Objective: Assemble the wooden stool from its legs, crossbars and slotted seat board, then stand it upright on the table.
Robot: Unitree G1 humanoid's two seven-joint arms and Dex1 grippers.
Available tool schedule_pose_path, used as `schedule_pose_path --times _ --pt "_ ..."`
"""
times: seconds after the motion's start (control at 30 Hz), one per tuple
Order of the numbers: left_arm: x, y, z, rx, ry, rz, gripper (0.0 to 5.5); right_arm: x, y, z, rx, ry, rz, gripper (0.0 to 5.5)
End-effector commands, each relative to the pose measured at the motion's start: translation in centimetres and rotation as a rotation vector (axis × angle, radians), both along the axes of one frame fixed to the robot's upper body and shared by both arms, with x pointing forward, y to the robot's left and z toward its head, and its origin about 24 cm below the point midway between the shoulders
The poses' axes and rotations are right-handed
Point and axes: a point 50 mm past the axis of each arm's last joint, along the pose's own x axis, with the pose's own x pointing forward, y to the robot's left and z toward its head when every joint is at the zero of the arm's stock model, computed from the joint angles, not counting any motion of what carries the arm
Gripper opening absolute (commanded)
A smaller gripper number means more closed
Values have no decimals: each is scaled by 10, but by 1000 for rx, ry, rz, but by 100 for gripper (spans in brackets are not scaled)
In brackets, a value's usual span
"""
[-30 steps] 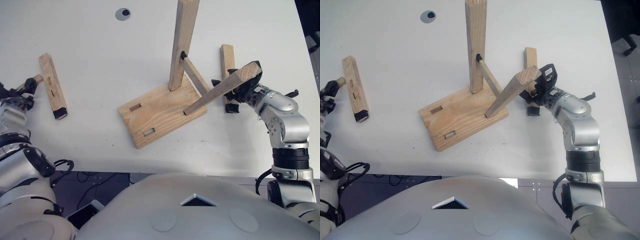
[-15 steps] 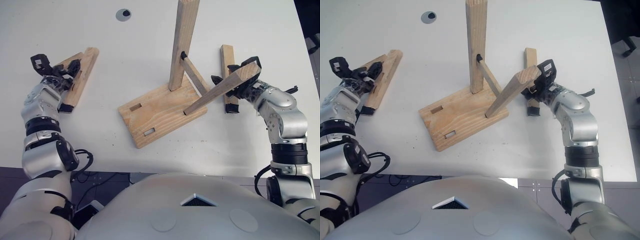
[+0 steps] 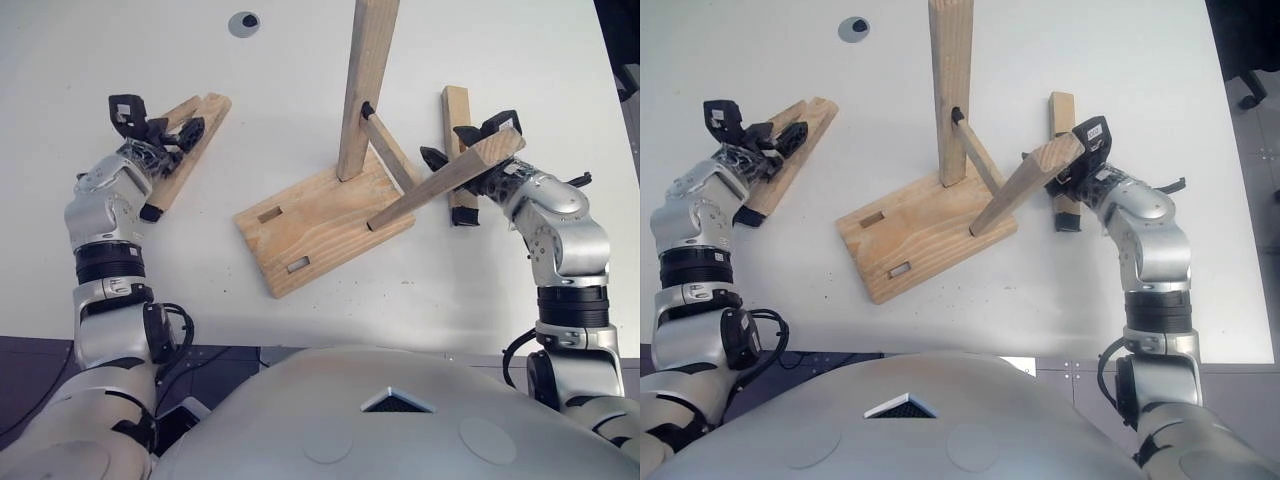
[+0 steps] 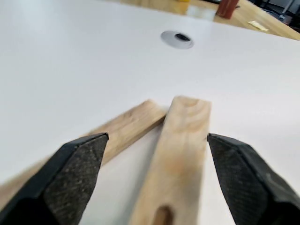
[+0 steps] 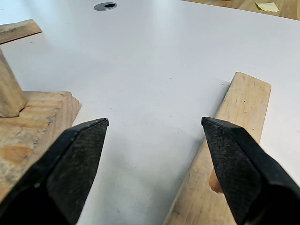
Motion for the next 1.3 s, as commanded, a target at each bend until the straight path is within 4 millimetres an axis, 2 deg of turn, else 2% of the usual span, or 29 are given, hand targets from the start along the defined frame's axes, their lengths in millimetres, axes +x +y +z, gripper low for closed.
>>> schedule_pose_path --times 0.03,0.1,0.2,0.3,0.43,0.53,0.57,0.67,0.8,0.87,1.0,1.1,1.2,1.23,1.3 --pt "1 -9 19 112 -48 -80 389 0 -8 11 -24 -29 46 367" --pt "-3 -17 20 152 -57 -122 389 -8 -11 16 -31 -11 120 367" --pt "-16 -37 14 234 -53 -328 389 -39 -10 23 -12 95 389 367" --pt "-29 -53 11 296 -87 -530 389 -62 -4 24 21 193 555 367" --pt "-38 -55 -3 418 -63 -656 389 -86 12 13 45 310 682 367" --pt "-49 -57 -13 461 -27 -769 389 -91 25 -5 -2 358 698 367" --pt "-53 -59 -16 464 -18 -811 389 -89 30 -9 -13 351 696 367" --pt "-65 -71 -18 405 -10 -917 389 -54 51 -12 -14 212 522 367" --pt "-64 -85 -16 380 -43 -956 389 -19 57 -9 -30 84 299 367" --pt "-57 -87 -15 402 -69 -915 389 -12 58 -8 -28 65 259 367" --pt "-41 -88 -10 427 -130 -807 389 -10 57 -9 -28 59 243 367" --pt "-33 -77 -5 439 -159 -700 389 -7 50 -3 -21 31 219 367" --pt "-31 -67 5 439 -189 -627 389 4 40 7 -5 -33 139 367" --pt "-29 -60 12 430 -213 -574 389 8 37 10 2 -55 115 367" --pt "-22 -33 27 424 -250 -446 389 12 34 13 9 -76 90 367"
